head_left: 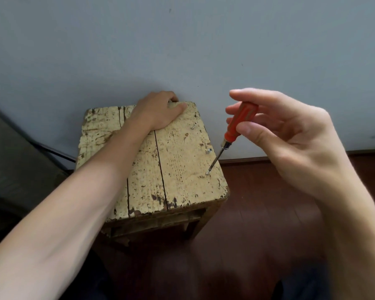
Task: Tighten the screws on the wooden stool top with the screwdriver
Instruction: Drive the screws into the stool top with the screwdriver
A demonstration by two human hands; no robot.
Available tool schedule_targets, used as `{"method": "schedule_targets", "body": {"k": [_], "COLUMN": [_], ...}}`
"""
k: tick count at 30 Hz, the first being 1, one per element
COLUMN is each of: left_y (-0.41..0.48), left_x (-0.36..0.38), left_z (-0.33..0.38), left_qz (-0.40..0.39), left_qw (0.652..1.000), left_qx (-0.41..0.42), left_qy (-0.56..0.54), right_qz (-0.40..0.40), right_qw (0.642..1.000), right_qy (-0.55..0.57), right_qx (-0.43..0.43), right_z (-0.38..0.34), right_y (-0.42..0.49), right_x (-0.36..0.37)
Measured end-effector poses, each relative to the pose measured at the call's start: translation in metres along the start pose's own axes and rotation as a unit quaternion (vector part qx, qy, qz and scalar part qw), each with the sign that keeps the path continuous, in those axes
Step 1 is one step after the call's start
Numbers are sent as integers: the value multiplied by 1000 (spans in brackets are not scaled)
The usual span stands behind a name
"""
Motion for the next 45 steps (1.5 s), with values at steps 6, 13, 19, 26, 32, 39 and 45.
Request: {"method": "schedule_targets", "body": {"k": [6, 13, 19, 26, 32, 39, 45], "left_y": [1, 1, 0, 3, 2, 1, 1], "left_x": [2, 3, 2, 2, 2, 1, 0], "left_z": [-2, -3, -3, -4, -4, -2, -1], "left_qz": [-1, 0, 4, 6, 0, 1, 4], "left_qw": [1000, 1000, 1000, 1000, 1000, 1000, 1000], "left_qx": [-1, -5, -4, 2, -4, -6, -7], "left_qy": [-7, -21, -24, -19, -24, -24, -21], "right_qz": [81, 136, 49, 75, 147, 93, 66], "right_qw": [996, 989, 998, 997, 988, 994, 997], "right_qy": [-14, -45, -21, -21, -31, -53, -24], "right_qx": [-29, -33, -13, -19, -28, -17, -20], "right_z": [2, 7, 4, 1, -1, 0, -1], "right_y": [-15, -25, -20, -24, -23, -24, -24], "right_x": [-4, -1, 7, 7, 10, 7, 9]}}
Point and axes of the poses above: each hand's wrist, its own y-axis towards the middle knuckle, its own x-axis out of the palm, z = x × y, the point moved 6 cm from there along y, towards the middle knuckle, and after that the axes turned 9 degrees about x, right-handed, at the moved point
